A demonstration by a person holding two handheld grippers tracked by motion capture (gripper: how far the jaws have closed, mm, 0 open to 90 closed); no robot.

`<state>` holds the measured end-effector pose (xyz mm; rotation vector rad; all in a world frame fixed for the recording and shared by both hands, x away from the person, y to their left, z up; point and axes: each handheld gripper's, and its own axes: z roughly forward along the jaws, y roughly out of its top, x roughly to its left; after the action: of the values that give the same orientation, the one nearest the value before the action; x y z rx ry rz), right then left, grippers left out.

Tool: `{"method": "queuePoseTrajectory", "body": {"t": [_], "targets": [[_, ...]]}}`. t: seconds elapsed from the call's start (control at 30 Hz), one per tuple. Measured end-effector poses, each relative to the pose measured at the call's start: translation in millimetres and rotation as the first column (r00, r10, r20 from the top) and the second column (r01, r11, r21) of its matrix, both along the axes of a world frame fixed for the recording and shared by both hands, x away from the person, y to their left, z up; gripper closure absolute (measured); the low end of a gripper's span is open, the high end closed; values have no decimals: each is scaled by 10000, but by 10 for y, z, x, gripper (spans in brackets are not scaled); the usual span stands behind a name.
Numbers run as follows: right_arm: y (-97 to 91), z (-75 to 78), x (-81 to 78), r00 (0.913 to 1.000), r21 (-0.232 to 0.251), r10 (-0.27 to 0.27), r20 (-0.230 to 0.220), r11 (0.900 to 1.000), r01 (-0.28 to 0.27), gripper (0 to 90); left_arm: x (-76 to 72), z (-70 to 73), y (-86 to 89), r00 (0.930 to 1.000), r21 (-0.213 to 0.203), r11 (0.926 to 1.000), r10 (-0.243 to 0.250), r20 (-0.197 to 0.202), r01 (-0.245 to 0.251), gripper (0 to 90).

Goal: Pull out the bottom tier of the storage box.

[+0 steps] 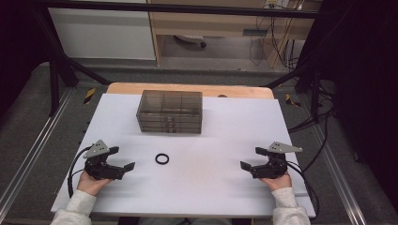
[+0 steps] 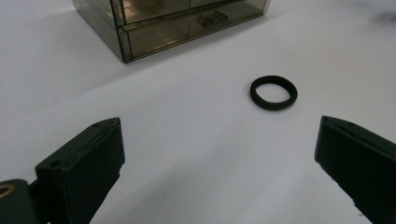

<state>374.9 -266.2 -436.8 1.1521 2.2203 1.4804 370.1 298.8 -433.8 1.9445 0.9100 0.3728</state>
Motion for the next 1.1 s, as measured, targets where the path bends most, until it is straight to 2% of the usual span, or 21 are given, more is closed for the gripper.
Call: {"method": "queuePoseTrajectory", "body": {"t": [0.73, 1.1], "targets": [[-9, 4, -4, 10000, -16, -28, 35, 10000, 28, 12, 15, 11, -23, 9999, 224, 9997, -102, -27, 103, 16], [-10, 5, -3, 10000, -41, -27, 43, 10000, 27, 12, 29, 20, -52, 9998, 487, 9986, -193, 4, 192, 21]]}}
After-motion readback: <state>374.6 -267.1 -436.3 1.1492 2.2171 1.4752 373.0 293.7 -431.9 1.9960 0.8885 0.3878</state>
